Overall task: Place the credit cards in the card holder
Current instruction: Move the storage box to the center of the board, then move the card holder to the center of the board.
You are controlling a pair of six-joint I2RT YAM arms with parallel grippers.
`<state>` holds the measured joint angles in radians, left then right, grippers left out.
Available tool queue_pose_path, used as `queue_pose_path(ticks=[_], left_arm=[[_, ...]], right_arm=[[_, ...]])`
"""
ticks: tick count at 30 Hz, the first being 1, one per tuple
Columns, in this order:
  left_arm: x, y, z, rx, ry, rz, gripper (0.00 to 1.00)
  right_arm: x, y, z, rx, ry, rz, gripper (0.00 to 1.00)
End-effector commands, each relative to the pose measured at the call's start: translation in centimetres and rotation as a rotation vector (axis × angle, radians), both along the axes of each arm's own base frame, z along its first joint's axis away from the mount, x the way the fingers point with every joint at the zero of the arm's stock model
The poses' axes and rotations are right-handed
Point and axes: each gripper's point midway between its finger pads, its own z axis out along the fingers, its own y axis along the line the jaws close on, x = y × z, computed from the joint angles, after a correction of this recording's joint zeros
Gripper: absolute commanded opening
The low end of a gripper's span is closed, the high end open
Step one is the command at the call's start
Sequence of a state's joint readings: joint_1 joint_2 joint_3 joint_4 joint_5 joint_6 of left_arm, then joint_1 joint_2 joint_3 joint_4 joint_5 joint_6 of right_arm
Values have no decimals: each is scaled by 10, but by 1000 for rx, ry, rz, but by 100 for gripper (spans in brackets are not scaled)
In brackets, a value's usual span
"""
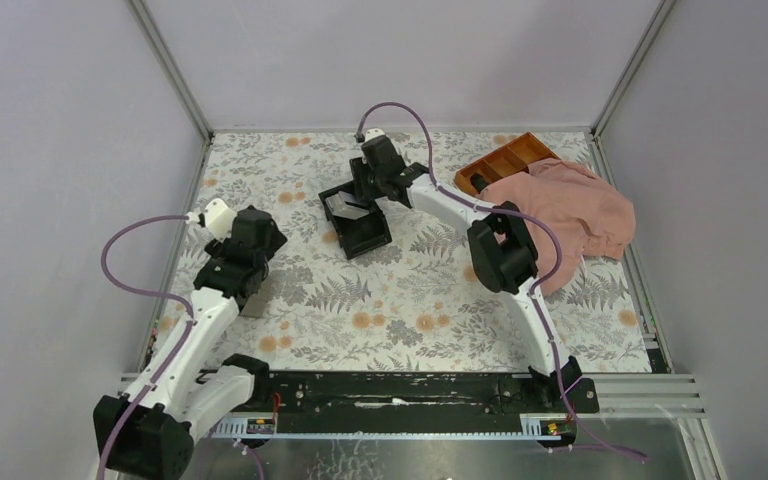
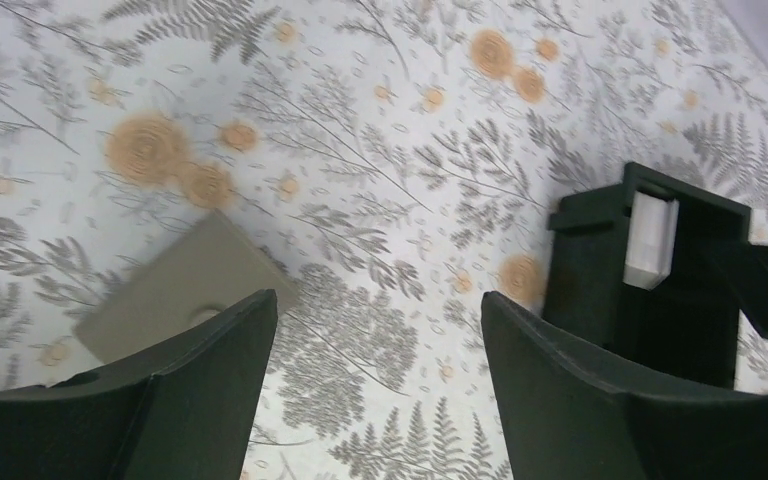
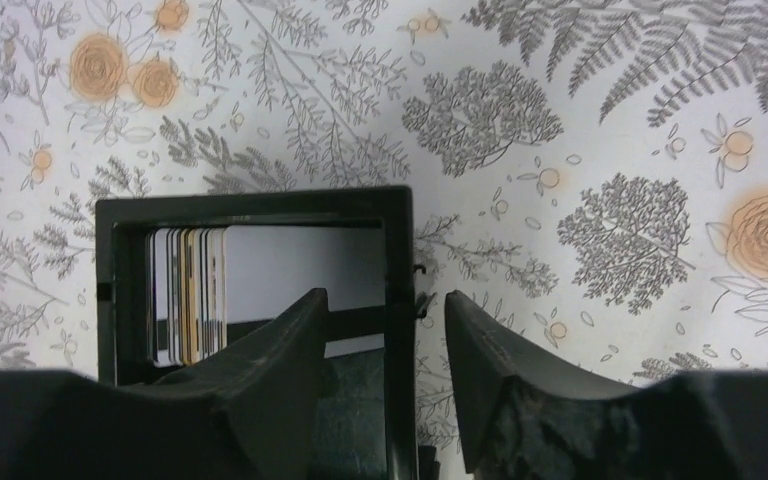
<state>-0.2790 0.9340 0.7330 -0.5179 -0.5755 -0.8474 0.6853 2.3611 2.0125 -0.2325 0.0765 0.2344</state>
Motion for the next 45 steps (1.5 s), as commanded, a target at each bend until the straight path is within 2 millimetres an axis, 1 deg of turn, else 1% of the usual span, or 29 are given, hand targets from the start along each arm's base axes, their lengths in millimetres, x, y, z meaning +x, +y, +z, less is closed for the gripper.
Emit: queue_pose_path(ticks=[1,4,8,9,11,12,13,14,17,18,19,22,23,24,26,28,30,32,33,35,36,39,40,45], left_arm=[[-6,19,12,42,73,-37,84],[-9,32,16,74,117,-26,86],[-13,45,13,81,180,-8,90],[-15,48,11,79,196,-3,91],[-17,53,6,81,226,4,91],[-20,59,2,82,251,22,90],[-22,64,-3,82,274,39,89],[-25,72,-9,74,298,64,87],[-30,83,-25,34,324,118,67],[-32,86,-31,11,331,134,62],[-32,87,-37,-18,334,143,60],[-32,92,-57,-82,361,191,60],[-31,93,-61,-103,365,203,60],[-30,95,-66,-119,372,215,58],[-27,98,-74,-146,382,237,54],[-25,102,-79,-162,384,262,51],[-23,108,-85,-176,384,291,48],[-22,112,-91,-194,383,313,42],[-21,113,-94,-208,382,319,40],[-18,114,-103,-235,384,324,39],[-18,114,-107,-244,391,322,32],[-18,113,-119,-261,415,318,20],[-18,112,-121,-266,418,313,15],[-28,104,-135,-294,451,300,1]], right_arm=[[-10,14,71,123,-82,58,57],[-19,15,91,136,-110,65,60],[-36,12,118,146,-154,58,62],[-44,11,130,152,-173,57,63],[-58,9,142,151,-206,54,65],[-68,8,138,134,-212,57,65],[-78,10,149,142,-236,61,65],[-90,10,147,130,-241,68,65],[-126,14,147,125,-258,93,66],[-138,15,148,130,-260,101,66],[-149,15,145,134,-257,105,66],[-179,15,141,165,-253,133,66],[-187,16,132,160,-245,141,65],[-196,14,138,177,-256,148,65],[-208,15,132,176,-250,167,65],[-218,17,124,168,-246,189,65],[-222,22,117,164,-243,205,65],[-227,29,105,151,-224,228,64],[-228,34,100,148,-215,238,64],[-231,44,83,129,-195,257,64],[-233,49,80,127,-190,262,64],[-234,62,69,121,-175,274,64],[-235,66,68,124,-172,278,64],[-242,79,62,127,-158,290,64]])
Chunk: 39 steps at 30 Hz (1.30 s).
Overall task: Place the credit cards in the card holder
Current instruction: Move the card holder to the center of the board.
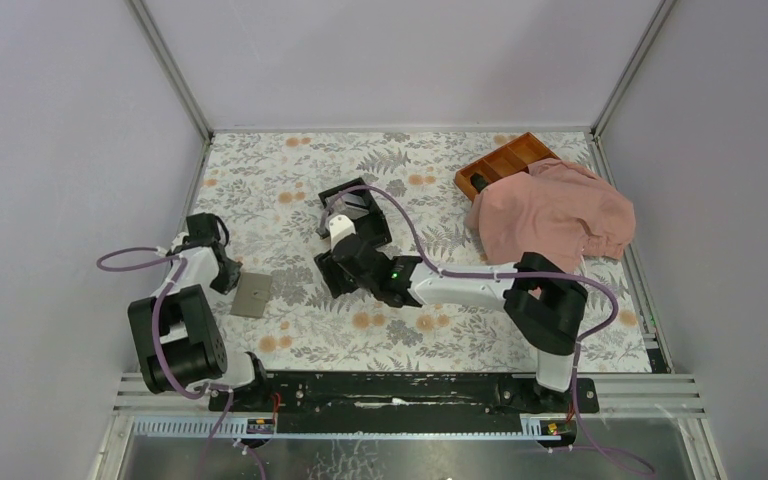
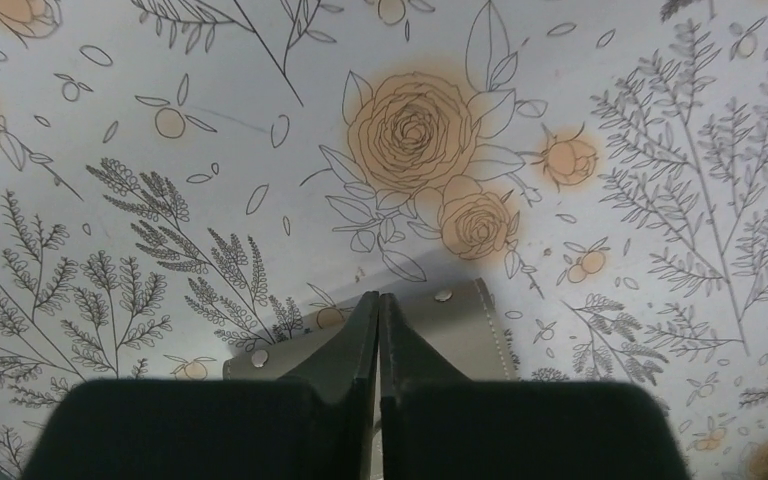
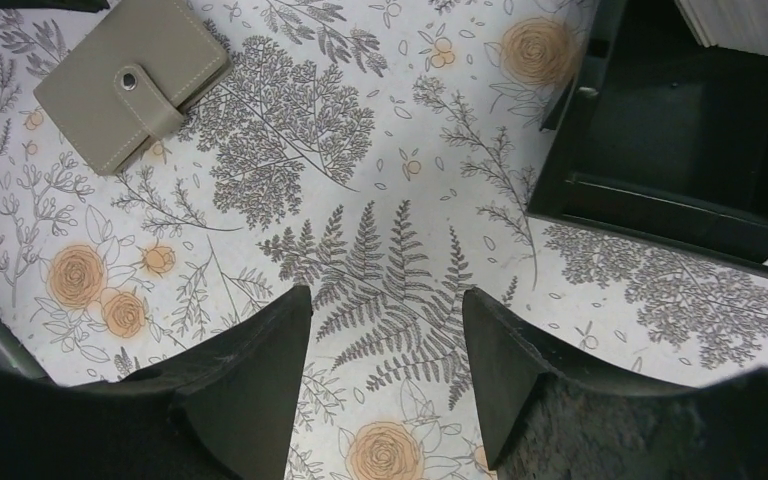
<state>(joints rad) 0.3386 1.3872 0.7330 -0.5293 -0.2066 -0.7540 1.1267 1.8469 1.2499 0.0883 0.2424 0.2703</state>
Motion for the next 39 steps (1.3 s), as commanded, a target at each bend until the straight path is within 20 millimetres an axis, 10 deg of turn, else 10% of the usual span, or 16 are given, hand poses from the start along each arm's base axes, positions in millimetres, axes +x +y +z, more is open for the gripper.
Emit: queue_pose_path(ticks=[1,39], left_arm=[[3,-5,-5,-29,-42,-1,0],[-49,-108,-37,-221,-110,-124,0]], right_arm=[[-2,30,41,115,-38,11,64],[-77,57,-38,-19,105,3,56]])
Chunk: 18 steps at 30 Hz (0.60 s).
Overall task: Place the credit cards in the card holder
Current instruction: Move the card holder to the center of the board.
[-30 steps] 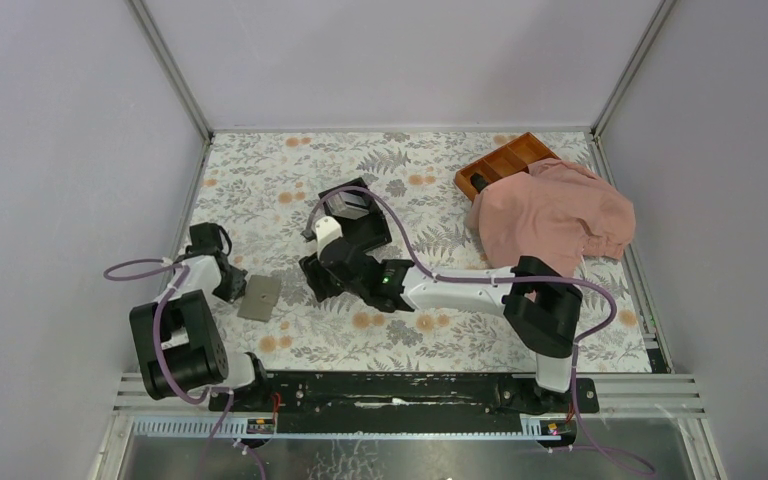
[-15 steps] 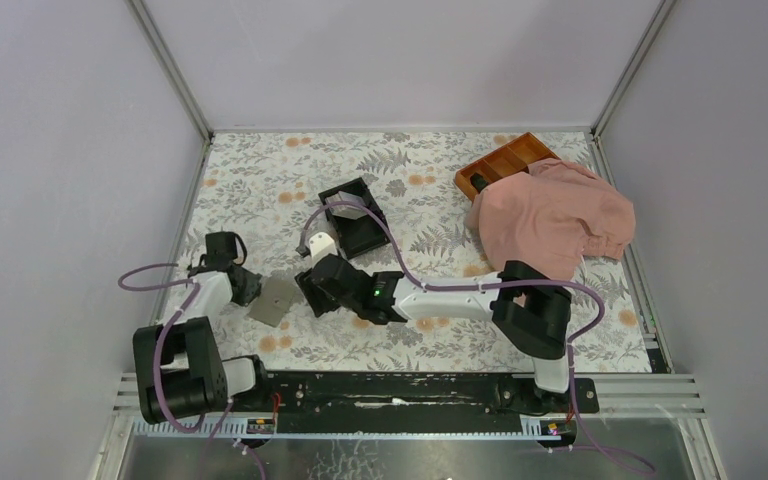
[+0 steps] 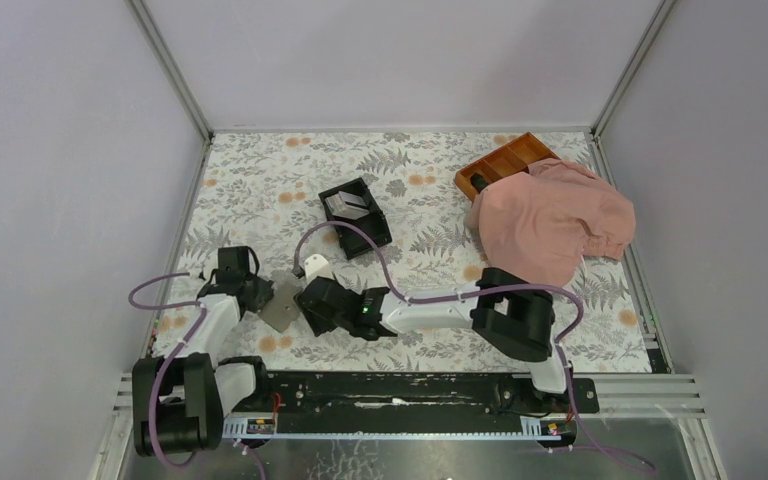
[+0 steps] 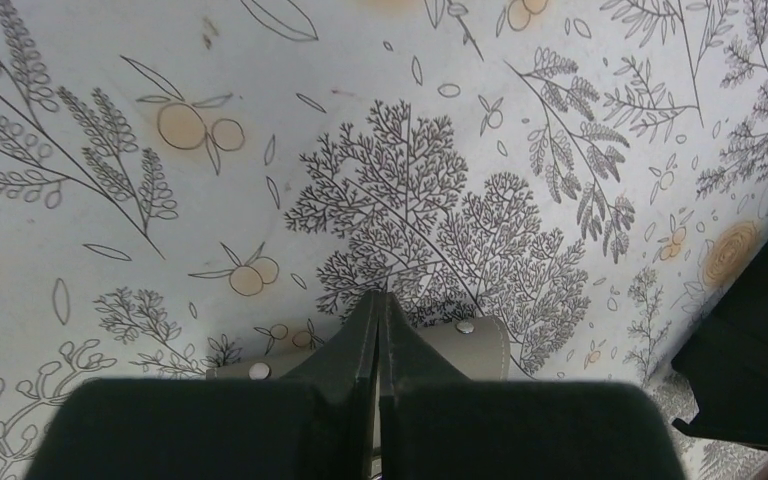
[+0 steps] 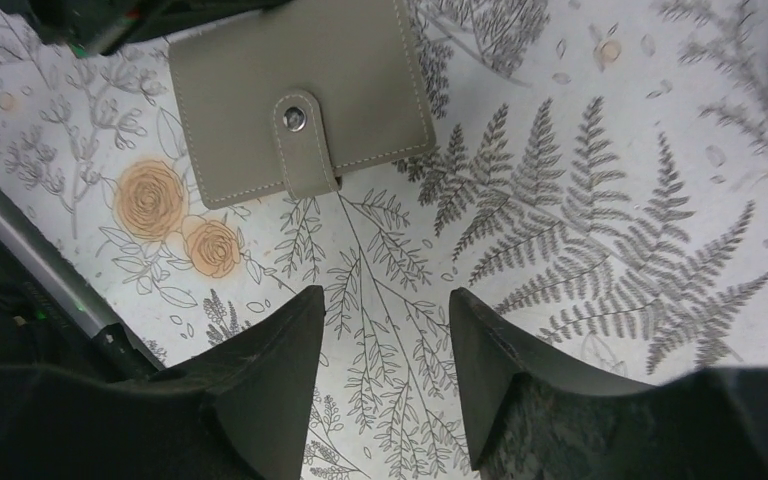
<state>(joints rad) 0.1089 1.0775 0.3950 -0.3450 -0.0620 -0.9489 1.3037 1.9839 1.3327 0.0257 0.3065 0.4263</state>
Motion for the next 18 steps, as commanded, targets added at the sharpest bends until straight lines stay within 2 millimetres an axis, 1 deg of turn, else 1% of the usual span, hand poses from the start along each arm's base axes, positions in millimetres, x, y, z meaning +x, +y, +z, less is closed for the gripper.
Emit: queue_pose_path(ticks=[1,4,8,14,18], left_arm=[[-31,-15,-20,-43,114,-26,0],[-30,-20,-17,-41,97,-39,0],[-30,-28,-16,-38,86,-61,0],[-29,-42,-14,-29,84,-102,0],[-28,-51,-13,-24,83,-125,0]], right_arm=[[-3,16,1,19,10,-31,54],[-2,16,-8,7,16,-48,48],[-3,16,-16,15,30,-64,41],[0,21,-24,14,36,-76,39],[2,17,-33,-5,51,-96,38]])
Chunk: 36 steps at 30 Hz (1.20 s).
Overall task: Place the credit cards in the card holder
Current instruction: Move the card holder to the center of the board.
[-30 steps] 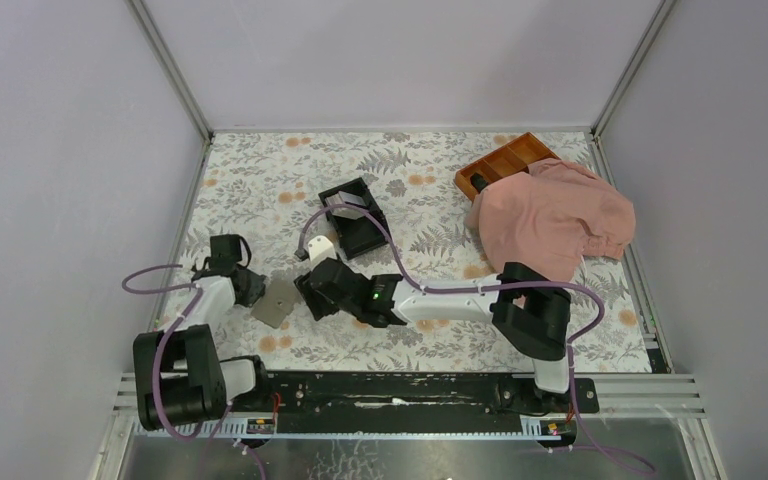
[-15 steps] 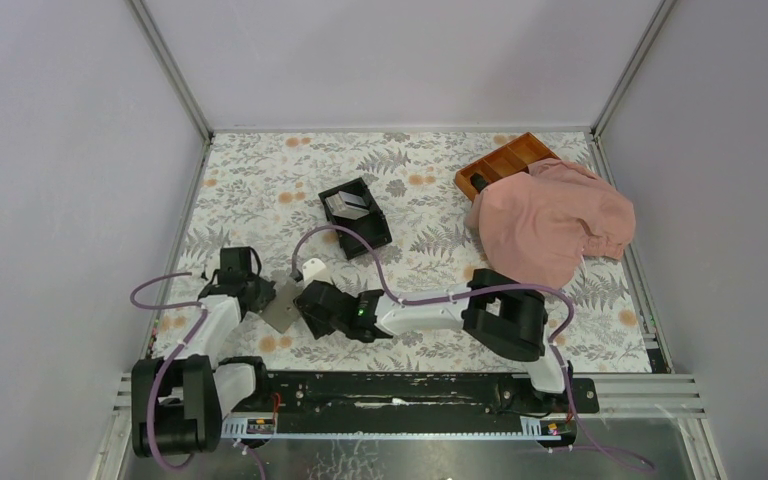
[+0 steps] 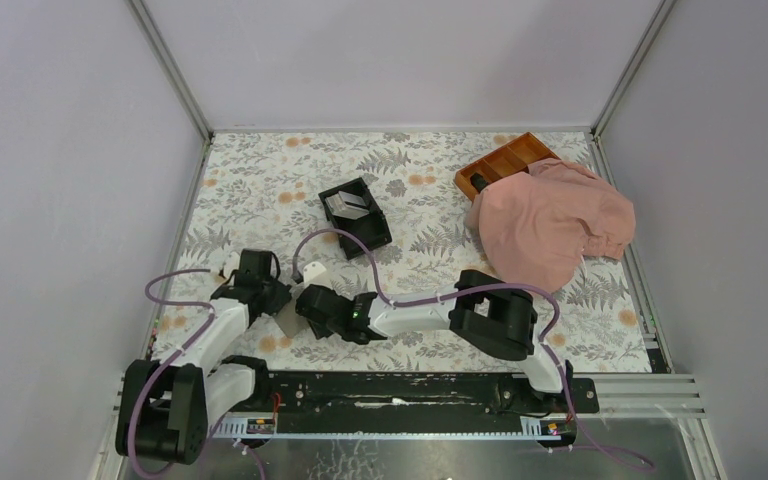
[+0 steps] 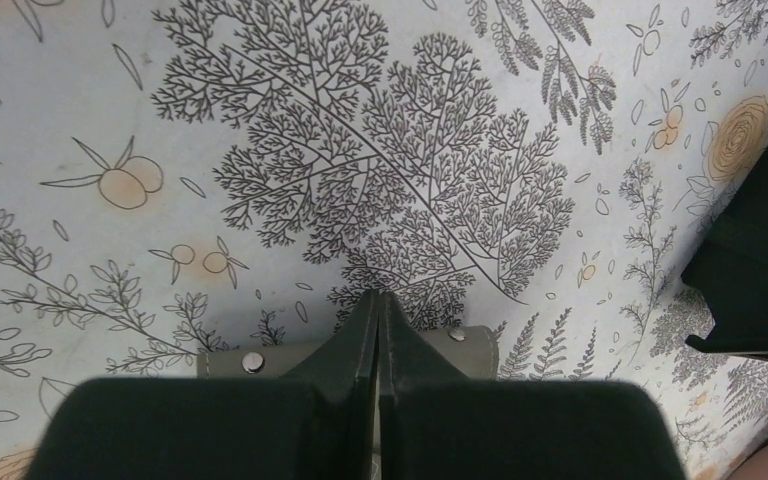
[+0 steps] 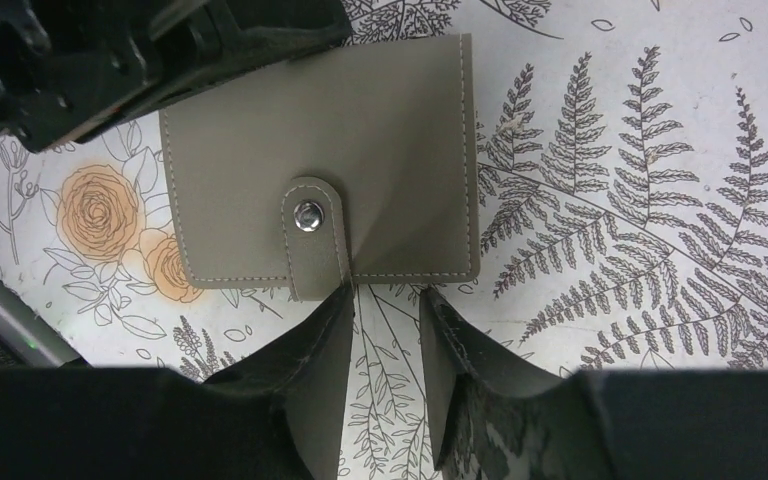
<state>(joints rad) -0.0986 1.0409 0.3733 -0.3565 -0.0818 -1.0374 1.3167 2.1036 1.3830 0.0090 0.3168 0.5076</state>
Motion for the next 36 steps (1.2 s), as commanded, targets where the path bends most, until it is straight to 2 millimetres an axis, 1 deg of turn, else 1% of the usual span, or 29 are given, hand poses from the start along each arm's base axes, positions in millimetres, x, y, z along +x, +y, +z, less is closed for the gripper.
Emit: queue_pose_path(ticks=[1,5,9,17,20,24,29,36], left_arm=[[-20,-6,-13,13,90,-9,0],[-19,-12,-13,22,93,-26,0],[-18,-21,-14,21,94,-52,0],[-22,-34,-18,41,106,-96,0],[-23,-37,-21,51,109,-113,0],[-22,-44,-18,53,101,-137,0],[-23,-62,-17,46,97,-175,0],[-29,-93,-15,59,87,-248,0]], right_arm=[[9,8,8,38,-11,-55,37],[16,1,3,43,-9,-81,37],[28,-7,5,53,-11,-108,37],[54,-31,1,45,-4,-161,37],[61,-40,1,34,-10,-173,37],[69,-50,-1,17,-15,-183,37],[77,-61,-2,-6,-20,-197,38],[81,-75,-6,-41,-27,-209,39]])
